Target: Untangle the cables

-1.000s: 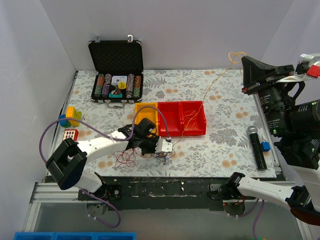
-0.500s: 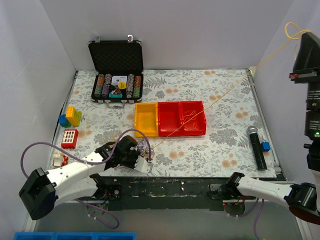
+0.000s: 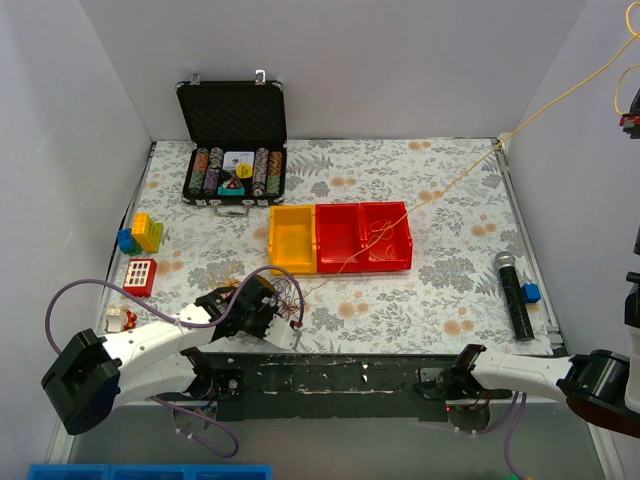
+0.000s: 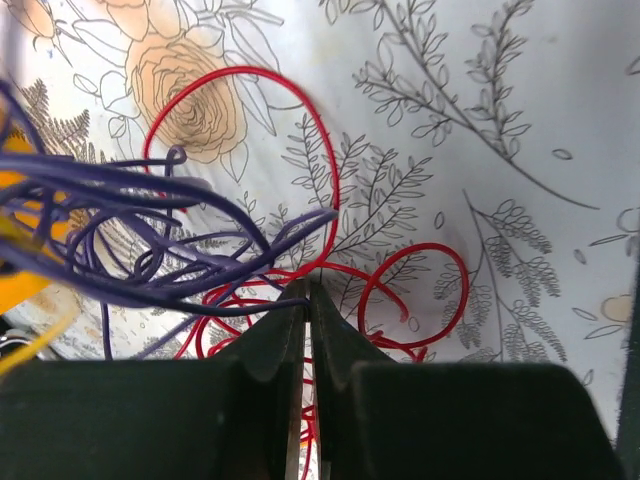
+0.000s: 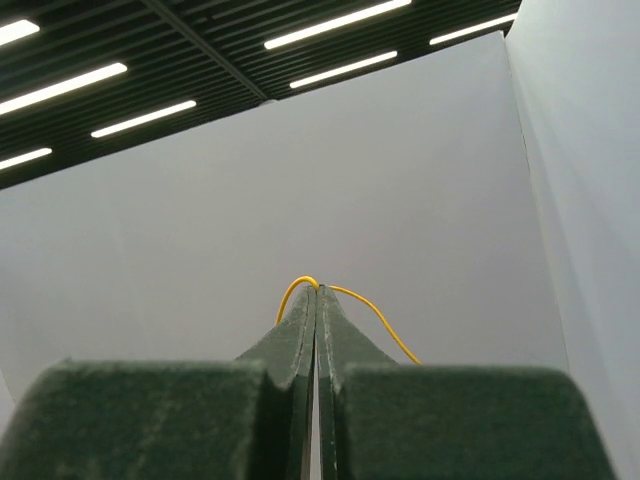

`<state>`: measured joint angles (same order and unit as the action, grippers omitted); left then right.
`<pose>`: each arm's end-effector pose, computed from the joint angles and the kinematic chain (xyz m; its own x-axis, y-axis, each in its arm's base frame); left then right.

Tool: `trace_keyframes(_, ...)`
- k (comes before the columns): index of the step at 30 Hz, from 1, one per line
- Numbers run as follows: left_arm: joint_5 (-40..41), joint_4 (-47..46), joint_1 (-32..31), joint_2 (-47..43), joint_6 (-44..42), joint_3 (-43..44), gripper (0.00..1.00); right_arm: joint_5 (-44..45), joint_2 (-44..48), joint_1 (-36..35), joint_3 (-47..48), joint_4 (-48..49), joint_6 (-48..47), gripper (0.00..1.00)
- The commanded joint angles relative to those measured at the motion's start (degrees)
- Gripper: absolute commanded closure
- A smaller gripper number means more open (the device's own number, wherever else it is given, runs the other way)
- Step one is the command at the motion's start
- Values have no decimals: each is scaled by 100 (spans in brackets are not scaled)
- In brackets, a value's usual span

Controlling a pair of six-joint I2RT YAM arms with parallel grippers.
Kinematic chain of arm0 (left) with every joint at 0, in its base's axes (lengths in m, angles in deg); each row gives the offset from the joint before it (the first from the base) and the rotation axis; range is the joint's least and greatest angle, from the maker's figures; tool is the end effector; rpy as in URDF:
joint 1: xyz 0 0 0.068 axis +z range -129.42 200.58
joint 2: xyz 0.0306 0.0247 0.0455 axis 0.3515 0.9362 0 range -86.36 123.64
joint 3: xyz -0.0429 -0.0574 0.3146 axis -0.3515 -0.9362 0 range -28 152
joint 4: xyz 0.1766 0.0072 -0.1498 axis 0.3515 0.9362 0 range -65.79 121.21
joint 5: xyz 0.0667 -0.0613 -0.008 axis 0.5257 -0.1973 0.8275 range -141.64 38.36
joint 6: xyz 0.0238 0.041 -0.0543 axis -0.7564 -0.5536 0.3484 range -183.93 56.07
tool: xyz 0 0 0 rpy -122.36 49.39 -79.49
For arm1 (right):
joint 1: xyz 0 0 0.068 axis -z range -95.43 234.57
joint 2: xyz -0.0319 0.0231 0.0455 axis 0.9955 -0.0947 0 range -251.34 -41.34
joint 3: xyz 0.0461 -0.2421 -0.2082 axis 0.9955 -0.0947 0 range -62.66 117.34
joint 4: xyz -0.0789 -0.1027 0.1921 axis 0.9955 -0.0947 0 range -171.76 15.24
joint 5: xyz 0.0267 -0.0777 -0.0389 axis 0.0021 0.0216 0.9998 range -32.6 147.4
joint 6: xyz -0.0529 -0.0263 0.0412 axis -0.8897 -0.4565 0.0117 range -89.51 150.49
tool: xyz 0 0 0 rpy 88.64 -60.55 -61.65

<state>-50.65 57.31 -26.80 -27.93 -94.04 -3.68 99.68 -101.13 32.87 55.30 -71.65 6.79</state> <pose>0.0797 -0.0852 0.1892 -0.1733 0.9290 -0.3270 0.9457 0.2496 0.2081 0.0187 -0.0410 0.7019 0.6506 0.3438 -0.6772 -0.1295 0.9288 0.3471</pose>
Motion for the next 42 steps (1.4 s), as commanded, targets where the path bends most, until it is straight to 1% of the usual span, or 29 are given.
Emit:
trace_keyframes(1,270,-163,27,80,-162,-128,100,9,11,-59,623,655,-222,99)
trace_keyframes(5,252,-234,27,54,-189,-182,100,52,-33,-287,712,743,-336,99)
trace_keyframes(7,287,-243,27,45,-180,-164,100,218,2,-358,493,883,-477,99)
trace_keyframes(10,322,-173,27,19,-180,-190,100,272,230,-393,194,1418,-583,99)
trace_keyframes(12,340,-190,18,-25,-180,-252,100,114,354,-428,219,1560,-539,99)
trace_keyframes(17,366,-260,27,-43,-215,-287,100,61,126,-525,790,1420,-574,99)
trace_keyframes(22,305,-374,27,36,4,-50,100,43,99,-718,695,1271,-486,99)
trace_keyframes(26,103,-489,27,98,478,555,100,192,143,-973,256,1270,-486,99)
trace_keyframes(29,-90,-437,27,168,1102,1389,100,237,152,-1105,105,1376,-583,99)
trace_keyframes(30,-282,-367,18,203,1330,1653,100,237,126,-1140,105,1393,-618,99)
trace_keyframes(33,-591,-182,18,212,1735,2321,100,219,82,-1219,114,1437,-662,99)
trace_keyframes(36,-802,73,27,221,1921,2805,100,219,20,-1281,97,1455,-662,99)
trace_keyframes(42,-917,433,26,133,1921,3324,100,289,-155,-1325,-202,1631,-688,99)
